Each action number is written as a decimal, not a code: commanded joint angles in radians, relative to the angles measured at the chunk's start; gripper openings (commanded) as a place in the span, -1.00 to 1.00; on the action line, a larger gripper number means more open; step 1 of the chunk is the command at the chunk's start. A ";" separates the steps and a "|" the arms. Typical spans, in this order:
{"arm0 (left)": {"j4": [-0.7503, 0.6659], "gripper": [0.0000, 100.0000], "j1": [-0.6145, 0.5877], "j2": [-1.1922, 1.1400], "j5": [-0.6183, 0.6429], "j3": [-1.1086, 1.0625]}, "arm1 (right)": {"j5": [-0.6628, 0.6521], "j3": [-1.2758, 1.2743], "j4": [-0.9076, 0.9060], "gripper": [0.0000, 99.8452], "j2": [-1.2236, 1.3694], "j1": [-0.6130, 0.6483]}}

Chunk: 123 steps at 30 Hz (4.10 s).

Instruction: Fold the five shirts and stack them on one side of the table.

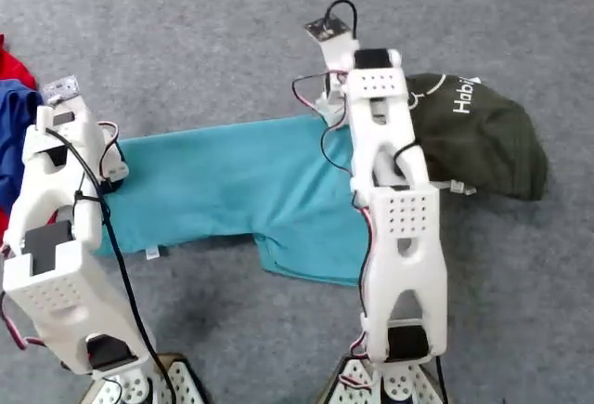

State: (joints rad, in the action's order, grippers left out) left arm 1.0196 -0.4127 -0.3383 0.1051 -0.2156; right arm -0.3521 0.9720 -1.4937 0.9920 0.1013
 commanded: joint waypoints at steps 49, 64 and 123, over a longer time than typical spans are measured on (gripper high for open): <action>0.230 -0.94 -0.140 0.551 -0.336 -0.315 | -0.611 -1.710 -0.068 -0.64 -1.506 0.408; 0.233 -0.94 -0.134 0.551 -0.338 -0.323 | -0.612 -1.913 0.184 -0.64 -1.446 0.476; 0.233 -0.94 -0.140 0.549 -0.338 -0.325 | -0.651 -1.794 0.307 -0.54 -1.093 0.425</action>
State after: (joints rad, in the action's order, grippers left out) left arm 1.2559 -0.5447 0.1726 -0.2263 -0.5731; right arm -0.9981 -0.8017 -1.2252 -0.1005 0.5171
